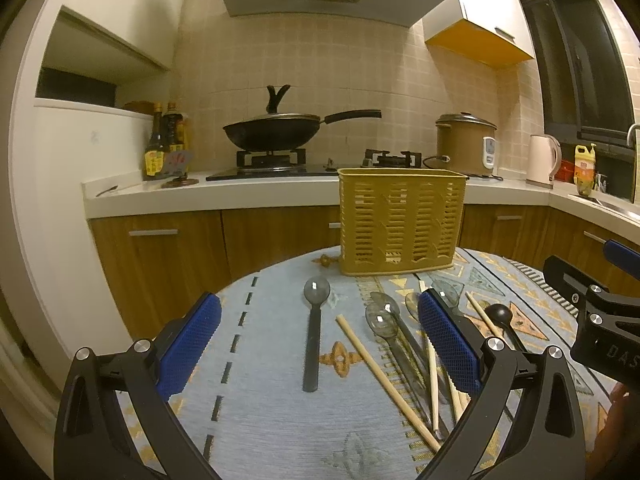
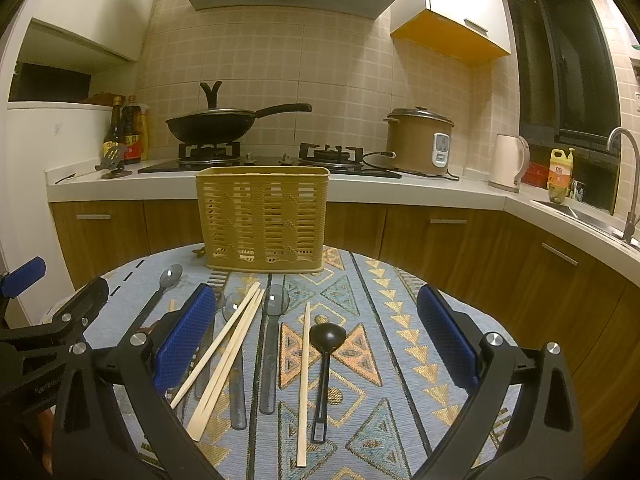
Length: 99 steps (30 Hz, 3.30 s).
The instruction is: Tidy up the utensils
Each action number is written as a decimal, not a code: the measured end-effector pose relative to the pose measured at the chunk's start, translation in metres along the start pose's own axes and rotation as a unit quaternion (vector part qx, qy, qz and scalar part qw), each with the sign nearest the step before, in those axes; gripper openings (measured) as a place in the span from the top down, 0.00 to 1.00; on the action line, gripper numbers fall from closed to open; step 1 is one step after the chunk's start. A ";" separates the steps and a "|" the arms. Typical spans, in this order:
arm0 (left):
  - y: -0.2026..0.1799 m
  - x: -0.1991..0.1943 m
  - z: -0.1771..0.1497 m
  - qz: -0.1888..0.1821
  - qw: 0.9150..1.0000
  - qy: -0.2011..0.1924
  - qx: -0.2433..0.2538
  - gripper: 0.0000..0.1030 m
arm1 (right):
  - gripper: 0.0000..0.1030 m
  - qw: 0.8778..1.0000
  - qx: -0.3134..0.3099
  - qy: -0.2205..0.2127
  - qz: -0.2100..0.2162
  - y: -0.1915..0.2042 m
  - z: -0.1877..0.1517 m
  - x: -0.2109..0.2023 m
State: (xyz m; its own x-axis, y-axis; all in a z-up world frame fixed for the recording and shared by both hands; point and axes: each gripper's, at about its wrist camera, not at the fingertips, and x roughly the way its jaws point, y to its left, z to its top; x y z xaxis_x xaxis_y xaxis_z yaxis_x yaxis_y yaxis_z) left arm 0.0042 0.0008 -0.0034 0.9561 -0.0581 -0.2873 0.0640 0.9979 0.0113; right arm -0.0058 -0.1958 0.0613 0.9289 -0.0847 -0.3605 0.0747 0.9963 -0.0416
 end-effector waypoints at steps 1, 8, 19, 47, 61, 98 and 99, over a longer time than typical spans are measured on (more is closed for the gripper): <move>0.000 0.000 0.000 -0.002 1.000 0.001 0.000 0.07 | 0.07 1.000 0.000 0.000 0.000 0.000 0.000 0.000; 0.000 0.001 0.000 -0.004 1.000 0.003 -0.001 0.07 | 0.07 1.000 0.001 0.000 0.001 0.000 -0.001 0.001; -0.001 0.002 -0.001 -0.008 1.000 0.007 0.002 0.07 | 0.07 1.000 0.005 0.004 0.000 -0.002 -0.005 0.007; -0.001 0.003 0.000 -0.016 1.000 0.010 0.001 0.07 | 0.07 1.000 -0.002 0.002 -0.006 0.004 -0.002 0.003; -0.001 0.003 0.001 -0.017 1.000 0.009 -0.003 0.07 | 0.07 1.000 -0.011 0.004 -0.013 0.007 -0.002 0.004; 0.058 0.207 0.023 -0.182 0.914 0.354 -0.075 0.52 | 0.51 0.955 0.053 0.275 0.094 -0.042 0.014 0.133; 0.058 0.213 0.023 -0.184 0.912 0.359 -0.076 0.52 | 0.51 0.953 0.047 0.283 0.103 -0.038 0.015 0.139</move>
State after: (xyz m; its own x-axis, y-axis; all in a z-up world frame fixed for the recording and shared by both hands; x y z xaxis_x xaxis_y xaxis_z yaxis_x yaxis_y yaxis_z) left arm 0.2179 0.0458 -0.0419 0.4413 -0.4107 -0.7979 0.2509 0.9101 -0.3298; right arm 0.1262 -0.2453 0.0264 0.5855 0.1458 -0.7974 -0.0314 0.9870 0.1574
